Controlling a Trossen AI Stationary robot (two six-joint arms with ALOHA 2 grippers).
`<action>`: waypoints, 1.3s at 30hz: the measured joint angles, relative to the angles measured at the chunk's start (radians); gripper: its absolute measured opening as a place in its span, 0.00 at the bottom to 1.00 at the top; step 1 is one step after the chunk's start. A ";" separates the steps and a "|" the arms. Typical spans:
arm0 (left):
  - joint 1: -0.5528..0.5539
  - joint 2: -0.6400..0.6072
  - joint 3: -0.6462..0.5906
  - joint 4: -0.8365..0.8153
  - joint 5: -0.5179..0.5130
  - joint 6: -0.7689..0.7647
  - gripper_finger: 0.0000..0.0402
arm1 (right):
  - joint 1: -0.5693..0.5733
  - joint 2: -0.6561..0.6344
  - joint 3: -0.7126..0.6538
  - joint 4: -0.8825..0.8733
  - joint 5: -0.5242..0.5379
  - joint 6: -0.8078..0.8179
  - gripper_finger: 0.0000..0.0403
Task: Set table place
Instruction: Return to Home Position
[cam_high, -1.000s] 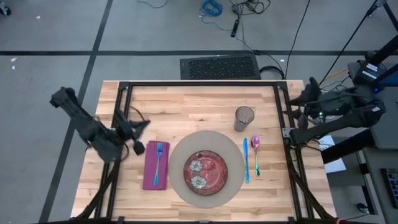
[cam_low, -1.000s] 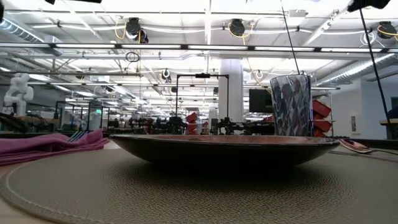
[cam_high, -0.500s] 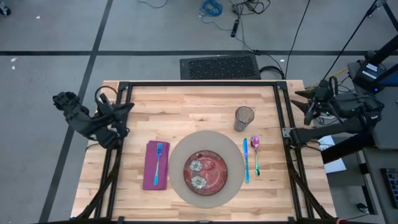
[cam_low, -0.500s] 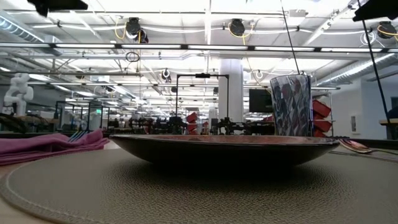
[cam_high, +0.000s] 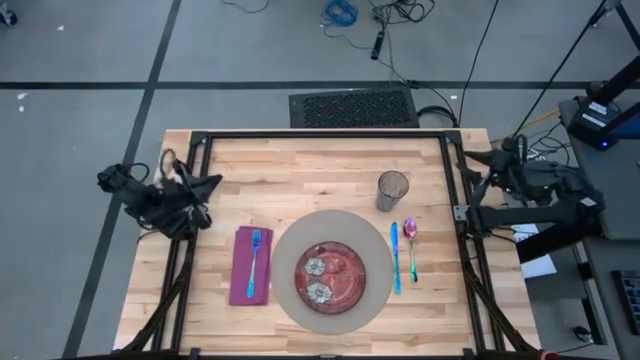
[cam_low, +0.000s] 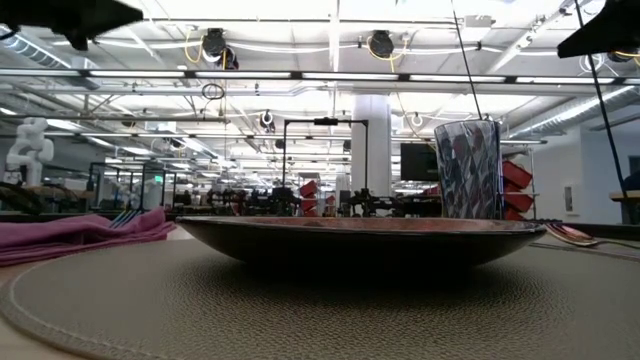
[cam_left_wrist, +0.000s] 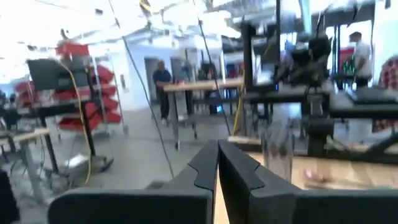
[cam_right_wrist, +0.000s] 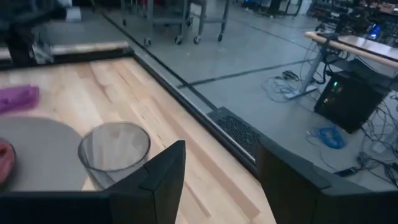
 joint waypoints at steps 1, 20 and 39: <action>0.011 0.001 0.000 -0.041 0.002 -0.039 0.00 | -0.004 -0.018 -0.001 0.002 0.000 0.001 0.45; 0.141 0.060 0.002 -0.359 0.205 -0.496 0.00 | -0.539 -0.152 0.057 -0.089 -0.368 -0.155 0.45; 0.254 0.344 0.002 -0.008 0.385 -0.338 0.00 | -1.454 -0.152 0.062 0.341 -1.568 -0.158 0.45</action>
